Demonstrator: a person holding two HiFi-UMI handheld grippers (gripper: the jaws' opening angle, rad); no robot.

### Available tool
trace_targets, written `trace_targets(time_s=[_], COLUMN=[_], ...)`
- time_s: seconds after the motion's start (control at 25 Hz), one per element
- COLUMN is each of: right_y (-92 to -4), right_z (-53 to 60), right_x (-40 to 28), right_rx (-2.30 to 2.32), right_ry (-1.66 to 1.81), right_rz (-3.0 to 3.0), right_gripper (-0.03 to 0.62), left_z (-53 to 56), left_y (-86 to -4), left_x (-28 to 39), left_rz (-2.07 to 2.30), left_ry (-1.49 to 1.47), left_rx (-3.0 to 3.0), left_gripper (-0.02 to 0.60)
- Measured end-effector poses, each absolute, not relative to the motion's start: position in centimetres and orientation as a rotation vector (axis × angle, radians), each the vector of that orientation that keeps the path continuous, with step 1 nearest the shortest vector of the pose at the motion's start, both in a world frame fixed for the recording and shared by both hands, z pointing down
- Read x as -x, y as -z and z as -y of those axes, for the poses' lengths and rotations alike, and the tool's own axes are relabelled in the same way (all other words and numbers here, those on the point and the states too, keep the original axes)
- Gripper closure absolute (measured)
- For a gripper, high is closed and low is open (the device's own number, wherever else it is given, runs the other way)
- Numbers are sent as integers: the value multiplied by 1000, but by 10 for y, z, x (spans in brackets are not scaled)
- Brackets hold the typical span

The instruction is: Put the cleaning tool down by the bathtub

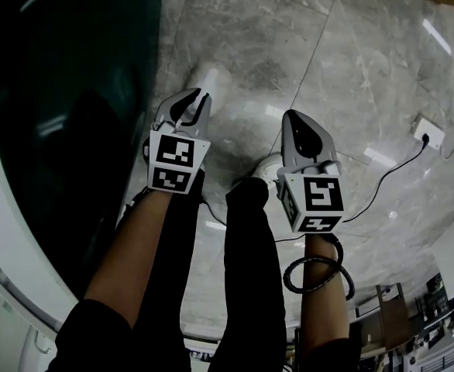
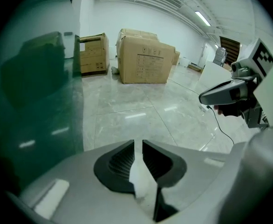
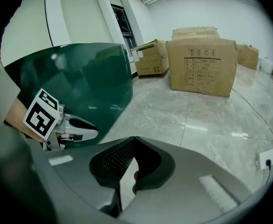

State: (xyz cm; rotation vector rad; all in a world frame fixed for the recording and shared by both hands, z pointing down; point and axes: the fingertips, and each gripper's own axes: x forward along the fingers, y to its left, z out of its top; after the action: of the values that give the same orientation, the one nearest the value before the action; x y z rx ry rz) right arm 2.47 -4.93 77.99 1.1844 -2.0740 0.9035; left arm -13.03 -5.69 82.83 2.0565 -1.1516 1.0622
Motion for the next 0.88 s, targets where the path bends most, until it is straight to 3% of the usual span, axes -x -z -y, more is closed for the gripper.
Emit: trace_targets(time_s=[0.88], right_y=[-694], right_z=[39], right_x=[-16], right_rx=[-1251], right_ry=[-871], right_rz=[2089], right_gripper=[576], left_z=[67], left_y=[-722], left_x=[112], left_rz=[1180], left_ry=[-973], left_rx=[-2183], left_gripper=[580])
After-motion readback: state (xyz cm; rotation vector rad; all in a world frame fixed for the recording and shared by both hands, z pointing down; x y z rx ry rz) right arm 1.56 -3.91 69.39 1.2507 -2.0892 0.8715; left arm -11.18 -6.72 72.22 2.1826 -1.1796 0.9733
